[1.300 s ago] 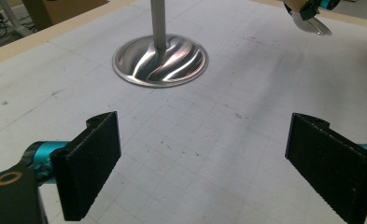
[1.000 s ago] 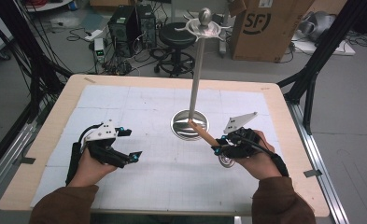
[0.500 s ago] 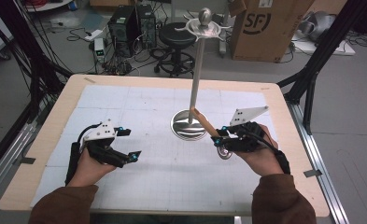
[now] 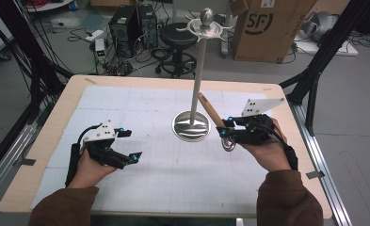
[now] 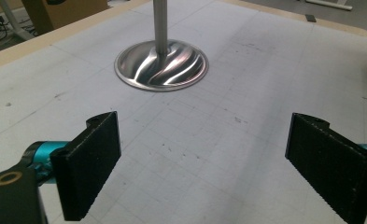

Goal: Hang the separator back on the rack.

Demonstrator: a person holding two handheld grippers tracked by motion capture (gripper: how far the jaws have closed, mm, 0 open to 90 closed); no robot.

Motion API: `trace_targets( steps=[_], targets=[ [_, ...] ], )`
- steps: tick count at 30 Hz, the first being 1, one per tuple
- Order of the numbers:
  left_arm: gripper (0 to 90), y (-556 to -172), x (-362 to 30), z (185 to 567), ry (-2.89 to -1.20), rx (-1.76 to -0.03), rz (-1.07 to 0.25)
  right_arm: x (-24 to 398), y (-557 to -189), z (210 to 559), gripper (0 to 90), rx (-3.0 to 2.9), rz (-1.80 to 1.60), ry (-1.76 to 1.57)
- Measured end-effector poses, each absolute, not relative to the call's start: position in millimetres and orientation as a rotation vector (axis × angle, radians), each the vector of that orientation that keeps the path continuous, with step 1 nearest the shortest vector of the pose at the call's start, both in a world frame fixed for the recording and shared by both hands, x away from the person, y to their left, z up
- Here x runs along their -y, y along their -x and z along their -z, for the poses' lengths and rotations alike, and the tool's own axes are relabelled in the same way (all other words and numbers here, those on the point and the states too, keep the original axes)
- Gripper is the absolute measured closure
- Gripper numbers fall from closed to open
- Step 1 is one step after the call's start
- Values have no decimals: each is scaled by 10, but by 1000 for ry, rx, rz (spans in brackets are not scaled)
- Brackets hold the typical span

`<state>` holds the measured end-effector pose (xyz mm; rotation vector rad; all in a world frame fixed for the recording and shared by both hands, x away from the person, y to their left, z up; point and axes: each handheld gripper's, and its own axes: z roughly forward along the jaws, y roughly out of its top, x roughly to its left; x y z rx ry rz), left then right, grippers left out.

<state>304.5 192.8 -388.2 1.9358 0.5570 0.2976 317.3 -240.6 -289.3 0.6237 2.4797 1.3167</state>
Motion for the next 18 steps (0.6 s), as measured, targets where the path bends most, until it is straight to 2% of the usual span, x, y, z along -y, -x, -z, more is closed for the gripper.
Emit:
trace_targets(
  steps=[18],
  targets=[
    [110,-3048,-1932,3880,-1933,-556,-294,2596,-3245,2477,692,-2365,-1382,-639]
  ],
)
